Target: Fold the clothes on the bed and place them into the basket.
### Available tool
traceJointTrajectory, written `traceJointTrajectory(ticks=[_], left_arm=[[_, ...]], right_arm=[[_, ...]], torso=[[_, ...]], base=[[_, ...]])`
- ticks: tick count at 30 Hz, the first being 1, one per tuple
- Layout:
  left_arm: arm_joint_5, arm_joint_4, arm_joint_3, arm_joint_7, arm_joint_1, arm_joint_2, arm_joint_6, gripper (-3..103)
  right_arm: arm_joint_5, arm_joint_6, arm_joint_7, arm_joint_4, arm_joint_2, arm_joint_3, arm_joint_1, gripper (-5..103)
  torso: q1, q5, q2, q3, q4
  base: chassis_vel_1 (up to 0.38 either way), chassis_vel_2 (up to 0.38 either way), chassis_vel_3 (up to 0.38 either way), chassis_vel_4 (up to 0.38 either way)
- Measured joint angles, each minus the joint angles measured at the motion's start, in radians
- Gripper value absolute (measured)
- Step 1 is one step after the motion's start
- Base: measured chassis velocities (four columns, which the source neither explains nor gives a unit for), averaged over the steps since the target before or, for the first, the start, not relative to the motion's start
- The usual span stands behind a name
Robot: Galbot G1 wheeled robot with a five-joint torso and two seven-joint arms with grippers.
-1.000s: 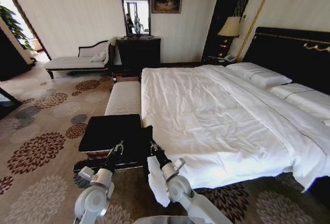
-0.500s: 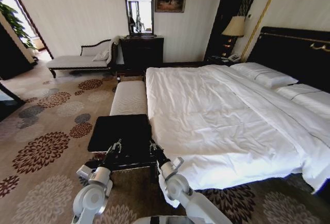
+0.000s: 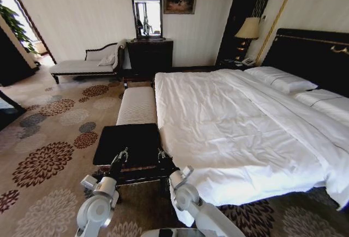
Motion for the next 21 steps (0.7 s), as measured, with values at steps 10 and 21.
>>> traceJointTrajectory(ticks=[10, 21], left_arm=[[0.001, -0.006, -0.003, 0.0, 0.003, 0.002, 0.0, 10], [0.001, -0.007, -0.004, 0.0, 0.004, 0.005, 0.001, 10]], right_arm=[[-0.004, 0.013, -0.007, 0.002, 0.0, 0.0, -0.003, 4], [0.001, 0.043, -0.014, 0.003, 0.015, -0.002, -0.001, 4]], torso=[[0.001, 0.0002, 0.0, 0.0, 0.0005], [-0.001, 0.0001, 0.0, 0.0, 0.0]], base=[[-0.088, 0.187, 0.076, -0.218], [-0.001, 0.0, -0.006, -0.004]])
